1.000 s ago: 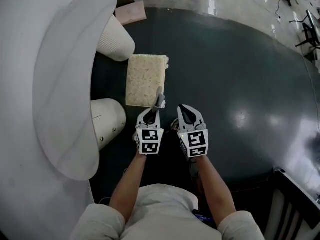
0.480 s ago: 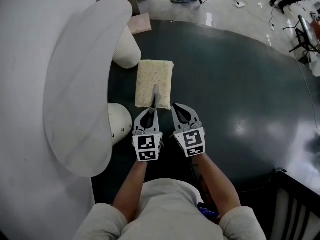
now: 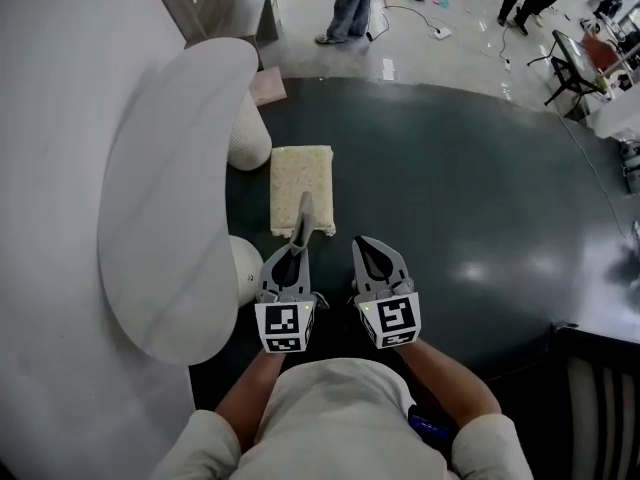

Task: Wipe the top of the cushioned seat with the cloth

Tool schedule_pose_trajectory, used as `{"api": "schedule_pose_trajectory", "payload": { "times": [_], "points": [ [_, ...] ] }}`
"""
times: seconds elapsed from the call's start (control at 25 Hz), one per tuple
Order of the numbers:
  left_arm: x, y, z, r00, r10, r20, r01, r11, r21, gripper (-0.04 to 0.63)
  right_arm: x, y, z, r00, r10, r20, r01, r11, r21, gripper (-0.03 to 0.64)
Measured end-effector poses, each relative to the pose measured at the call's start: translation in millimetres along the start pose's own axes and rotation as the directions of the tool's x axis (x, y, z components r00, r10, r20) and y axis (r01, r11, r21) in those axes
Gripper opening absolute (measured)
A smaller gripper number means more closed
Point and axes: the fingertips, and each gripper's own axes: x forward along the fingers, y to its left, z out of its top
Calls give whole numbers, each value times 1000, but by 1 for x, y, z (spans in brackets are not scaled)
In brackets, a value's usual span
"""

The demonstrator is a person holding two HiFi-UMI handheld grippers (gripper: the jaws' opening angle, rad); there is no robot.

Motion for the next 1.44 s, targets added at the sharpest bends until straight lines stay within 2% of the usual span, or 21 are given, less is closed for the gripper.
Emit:
{"api": "schedule_pose_trajectory", "payload": {
  "times": [0.16, 0.4, 0.6, 0.92, 1.16, 1.32, 1.44],
  "points": [
    [-19, -15, 18, 998, -8, 57, 8, 1000, 1, 28, -29, -10, 22, 998, -39, 57, 39, 999, 11, 9],
    [-32, -30, 47, 992, -8, 124, 10, 1000, -17, 28, -55, -24, 54, 988, -76, 136, 81, 996, -35, 9],
    [-35, -50, 70, 983, -24, 181, 30, 999, -30, 28, -66, -14, 78, 979, -37, 203, 69, 986, -151, 8],
    [-47, -82, 85, 973, -32, 229, 40, 999, -29, 28, -93, -15, 87, 979, -36, 203, 62, 991, -123, 8],
    [-50, -89, 88, 973, -39, 227, 46, 999, -24, 28, -99, -14, 91, 977, -31, 209, 56, 992, -117, 8],
    [-52, -96, 90, 973, -39, 228, 46, 999, -25, 28, -102, -16, 92, 976, -16, 216, 51, 986, -157, 8],
    [-52, -98, 89, 973, -37, 227, 44, 999, -27, 28, -105, -17, 91, 978, -25, 209, 51, 991, -124, 9]
  ]
}}
